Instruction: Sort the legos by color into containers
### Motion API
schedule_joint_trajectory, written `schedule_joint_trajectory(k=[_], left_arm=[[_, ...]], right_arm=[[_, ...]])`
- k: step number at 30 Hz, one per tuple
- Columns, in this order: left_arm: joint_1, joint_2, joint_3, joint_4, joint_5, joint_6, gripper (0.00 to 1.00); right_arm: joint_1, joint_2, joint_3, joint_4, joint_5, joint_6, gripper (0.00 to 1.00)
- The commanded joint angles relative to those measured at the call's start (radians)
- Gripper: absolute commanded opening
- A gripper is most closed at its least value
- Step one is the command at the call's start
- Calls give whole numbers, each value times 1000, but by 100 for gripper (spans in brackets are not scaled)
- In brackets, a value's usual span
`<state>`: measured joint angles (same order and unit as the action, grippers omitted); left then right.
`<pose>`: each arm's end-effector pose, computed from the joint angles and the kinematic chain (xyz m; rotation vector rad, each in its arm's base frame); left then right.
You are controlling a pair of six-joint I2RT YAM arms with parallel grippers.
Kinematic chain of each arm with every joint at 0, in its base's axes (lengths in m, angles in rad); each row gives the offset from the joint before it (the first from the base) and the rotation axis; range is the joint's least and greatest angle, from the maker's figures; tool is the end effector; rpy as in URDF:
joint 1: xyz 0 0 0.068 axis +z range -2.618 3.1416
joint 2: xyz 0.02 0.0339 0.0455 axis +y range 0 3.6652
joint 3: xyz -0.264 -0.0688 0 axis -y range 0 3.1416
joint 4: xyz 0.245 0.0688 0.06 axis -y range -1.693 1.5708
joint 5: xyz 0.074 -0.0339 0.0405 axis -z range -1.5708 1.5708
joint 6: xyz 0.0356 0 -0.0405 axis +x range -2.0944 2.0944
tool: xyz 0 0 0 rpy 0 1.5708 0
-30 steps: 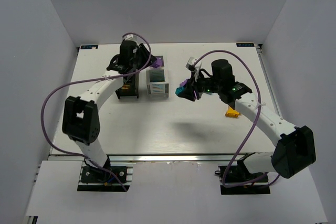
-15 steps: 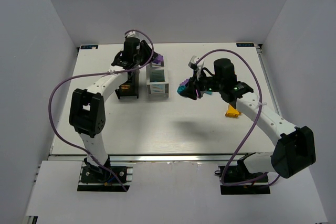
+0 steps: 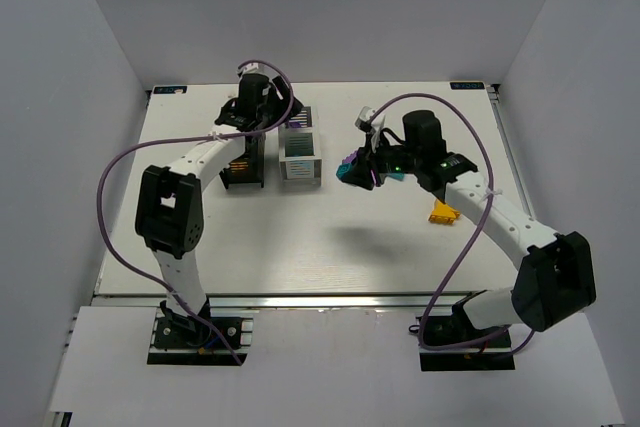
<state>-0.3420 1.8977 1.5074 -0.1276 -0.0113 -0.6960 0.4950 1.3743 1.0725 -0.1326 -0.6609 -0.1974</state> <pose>0.4235 -0.1503 0.2715 -0.3853 2.1138 -0.6088 0.2649 0.1678 0.3139 -1.0688 1.6981 0.8504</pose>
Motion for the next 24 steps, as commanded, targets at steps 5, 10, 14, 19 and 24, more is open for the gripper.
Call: schedule_joint_trajectory(k=[5,10,14,19,24], left_arm=[[3,-274,-84,43,-42,-10,89],[5,-566,-339,-15,-121,3,98],[6,-747,-502,-93,-128,-16,98],[6,-990,-679,-147,-157,-103,98],[6,-1137,-794,-196,-184,-155,98]], right_arm=[[8,60,111,-7,15,-137,0],[49,201,230,-21,70,-240,0],[80,320,334,-30,116,-272,0],[99,439,490,-55,170,-263,0],[109,525,573,-67,210,-266,2]])
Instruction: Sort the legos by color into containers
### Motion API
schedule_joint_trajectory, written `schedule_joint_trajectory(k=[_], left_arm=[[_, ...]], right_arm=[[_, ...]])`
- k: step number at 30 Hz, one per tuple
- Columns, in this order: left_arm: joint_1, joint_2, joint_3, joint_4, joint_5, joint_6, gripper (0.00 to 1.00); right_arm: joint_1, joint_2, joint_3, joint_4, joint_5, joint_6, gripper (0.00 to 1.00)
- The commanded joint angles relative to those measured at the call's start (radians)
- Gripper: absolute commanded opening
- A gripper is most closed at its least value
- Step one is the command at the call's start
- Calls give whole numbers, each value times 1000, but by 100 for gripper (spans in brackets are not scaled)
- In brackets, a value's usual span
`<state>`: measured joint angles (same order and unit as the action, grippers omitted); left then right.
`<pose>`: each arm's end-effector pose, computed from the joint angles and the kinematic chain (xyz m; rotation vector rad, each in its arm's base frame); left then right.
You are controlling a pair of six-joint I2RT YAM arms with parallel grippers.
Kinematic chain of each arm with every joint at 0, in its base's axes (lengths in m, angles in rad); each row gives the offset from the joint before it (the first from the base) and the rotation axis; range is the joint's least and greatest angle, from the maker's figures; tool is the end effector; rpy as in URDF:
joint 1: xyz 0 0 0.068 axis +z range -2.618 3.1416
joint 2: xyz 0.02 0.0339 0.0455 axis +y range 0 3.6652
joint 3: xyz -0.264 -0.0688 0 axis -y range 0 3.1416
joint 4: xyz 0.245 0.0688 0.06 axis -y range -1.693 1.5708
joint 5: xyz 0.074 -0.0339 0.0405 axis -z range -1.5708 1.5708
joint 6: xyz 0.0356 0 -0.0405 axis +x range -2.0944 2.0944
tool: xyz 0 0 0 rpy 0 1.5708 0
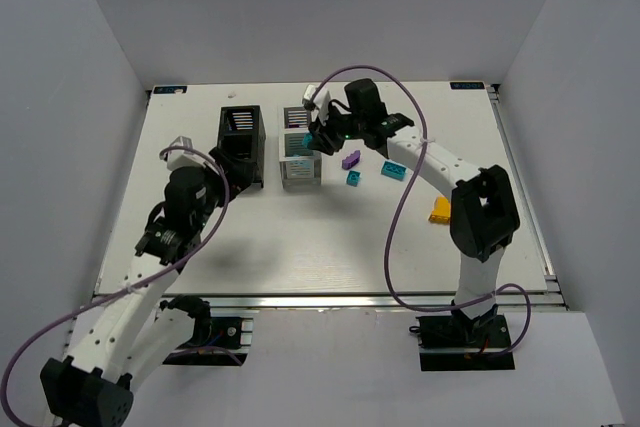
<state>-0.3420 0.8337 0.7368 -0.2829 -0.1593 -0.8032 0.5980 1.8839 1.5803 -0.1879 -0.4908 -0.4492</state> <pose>0.1843 -0.0596 0.3045 -0.5599 1.9136 -0.5973 0.3591 0.2649 0.2989 -1.2780 1.6049 0.5971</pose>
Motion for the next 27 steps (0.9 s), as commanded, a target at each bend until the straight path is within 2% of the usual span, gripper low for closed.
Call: schedule_joint_trajectory(k=[1,10,15,17,20,27], left_arm=[[6,-88,-34,-54,-37,-57,98],[5,-200,-111,-87,-39,-94,98],[5,-220,-116,-99,-37,-105,98],[5,-225,-113,-99,-31,-109,98],[6,-237,-117,-78,-6,-119,98],[6,-243,-154,-21,24,-151,98]], right_arm=[[8,24,82,-15,46,-19,5],[40,109,165,-33,72,-42,26],[51,136,178,-24,92,-39,48],[52,144,179,-21,101,-36,62],[52,139,176,-16,103,-36,67],[48,67,164,-21,61,-19,69]])
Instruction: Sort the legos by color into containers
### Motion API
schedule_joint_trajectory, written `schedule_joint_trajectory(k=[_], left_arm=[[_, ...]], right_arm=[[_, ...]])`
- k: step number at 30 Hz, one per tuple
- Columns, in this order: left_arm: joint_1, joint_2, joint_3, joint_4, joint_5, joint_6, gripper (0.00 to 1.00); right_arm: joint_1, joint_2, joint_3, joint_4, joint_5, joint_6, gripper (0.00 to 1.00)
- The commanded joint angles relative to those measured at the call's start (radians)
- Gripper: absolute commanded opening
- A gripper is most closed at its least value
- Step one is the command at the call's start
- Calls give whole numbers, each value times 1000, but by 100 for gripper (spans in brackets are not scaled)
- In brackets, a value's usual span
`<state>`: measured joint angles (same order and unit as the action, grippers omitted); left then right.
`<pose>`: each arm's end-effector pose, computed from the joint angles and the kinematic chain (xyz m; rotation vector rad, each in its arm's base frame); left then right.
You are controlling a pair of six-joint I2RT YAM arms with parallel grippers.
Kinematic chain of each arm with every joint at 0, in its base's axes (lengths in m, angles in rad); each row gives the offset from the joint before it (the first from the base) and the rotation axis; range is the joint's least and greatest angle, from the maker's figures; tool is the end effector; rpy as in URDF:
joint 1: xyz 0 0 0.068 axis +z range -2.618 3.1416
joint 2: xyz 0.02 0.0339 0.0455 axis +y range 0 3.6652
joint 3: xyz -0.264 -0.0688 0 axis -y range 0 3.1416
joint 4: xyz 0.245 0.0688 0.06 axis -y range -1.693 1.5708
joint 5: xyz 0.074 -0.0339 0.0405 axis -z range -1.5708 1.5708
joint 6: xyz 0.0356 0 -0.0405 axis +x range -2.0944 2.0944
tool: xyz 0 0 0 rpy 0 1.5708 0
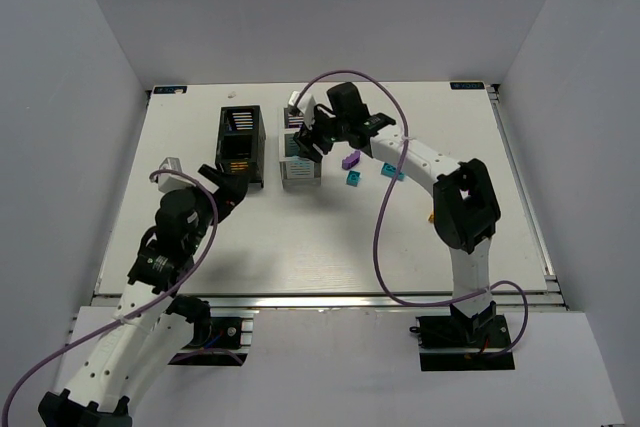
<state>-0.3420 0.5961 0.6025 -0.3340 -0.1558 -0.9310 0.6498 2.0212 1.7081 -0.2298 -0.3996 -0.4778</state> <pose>0.1427 -0.0449 0.2882 -0.6725 1.8403 -0.7101 0.3722 0.3002 0.2776 -1.3226 1.6435 0.5245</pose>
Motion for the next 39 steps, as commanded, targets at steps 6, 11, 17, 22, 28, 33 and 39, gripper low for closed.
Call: schedule_joint_trajectory(k=[6,11,17,22,28,33,39], left_arm=[[6,-12,-27,6,-5,-57,98],[5,-32,-52,29,21,-63,98],[6,-45,-64,49,45,-63,98],[5,-39,-84,84,73,-72,98],[5,-25,-89,101,85,-75,98],[5,-18,-93,116,91,-75,98],[5,1,-95,130,98,-71,98]], right_arm=[[-27,-217,-48,-19,-157,-53,72],[-67,-325,-152,-65,-180,-59,76],[-183,-404,-249,-97,-180,-24,89],[-263,-404,-252,-166,-173,-16,89],[-348,-391,-266,-218,-167,-39,89],[-378,-348,-265,-276,-130,-77,89],[-401,-309,-277,-312,-96,-107,88]])
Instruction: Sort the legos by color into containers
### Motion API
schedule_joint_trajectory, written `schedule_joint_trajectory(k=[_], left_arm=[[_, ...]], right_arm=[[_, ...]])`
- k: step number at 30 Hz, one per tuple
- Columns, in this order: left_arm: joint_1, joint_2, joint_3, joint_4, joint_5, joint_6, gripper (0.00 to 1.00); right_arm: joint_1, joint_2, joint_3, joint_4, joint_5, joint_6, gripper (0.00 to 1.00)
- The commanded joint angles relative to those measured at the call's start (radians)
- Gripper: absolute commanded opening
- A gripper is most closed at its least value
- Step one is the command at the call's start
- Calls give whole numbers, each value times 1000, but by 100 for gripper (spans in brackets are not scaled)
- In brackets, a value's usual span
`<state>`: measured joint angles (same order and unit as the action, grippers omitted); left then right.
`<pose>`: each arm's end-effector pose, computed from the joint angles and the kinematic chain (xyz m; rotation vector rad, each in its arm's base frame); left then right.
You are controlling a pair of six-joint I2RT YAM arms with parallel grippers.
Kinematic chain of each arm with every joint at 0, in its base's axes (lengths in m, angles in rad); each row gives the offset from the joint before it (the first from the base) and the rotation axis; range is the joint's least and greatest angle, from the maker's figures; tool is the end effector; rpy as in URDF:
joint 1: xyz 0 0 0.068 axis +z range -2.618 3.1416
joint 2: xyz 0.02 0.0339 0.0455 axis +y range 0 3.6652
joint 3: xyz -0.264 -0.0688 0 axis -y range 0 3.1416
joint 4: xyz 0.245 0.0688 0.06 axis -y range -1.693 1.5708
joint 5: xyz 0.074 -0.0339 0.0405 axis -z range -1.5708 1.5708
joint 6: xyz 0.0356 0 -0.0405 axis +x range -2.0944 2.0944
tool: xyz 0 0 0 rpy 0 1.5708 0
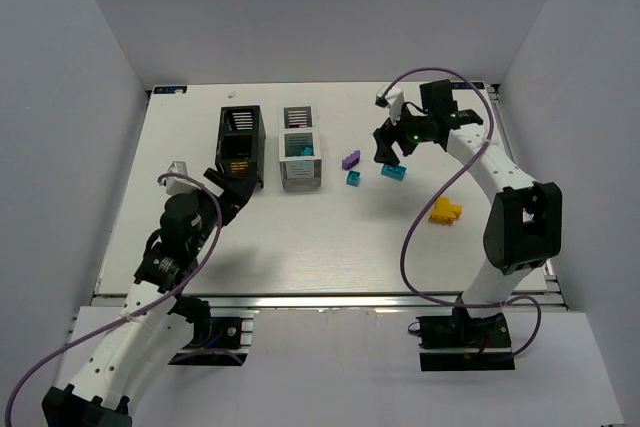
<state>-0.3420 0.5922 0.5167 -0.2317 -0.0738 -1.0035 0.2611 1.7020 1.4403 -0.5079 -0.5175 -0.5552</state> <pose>0.1461 -0.0492 0.2691 -0.6892 1.8434 -0.8404 0.3646 0.1156 0.2968 -1.1216 1.9600 0.4483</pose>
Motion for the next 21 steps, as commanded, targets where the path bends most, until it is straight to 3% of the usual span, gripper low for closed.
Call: schedule_joint_trajectory(k=[1,21], left_arm=[[6,8,-9,29,16,3,98],[5,37,-12,69,31,3,97]], right_arm=[[-14,16,-9,-37,30,-34,88],[-19,202,75,-76,63,-100,76]])
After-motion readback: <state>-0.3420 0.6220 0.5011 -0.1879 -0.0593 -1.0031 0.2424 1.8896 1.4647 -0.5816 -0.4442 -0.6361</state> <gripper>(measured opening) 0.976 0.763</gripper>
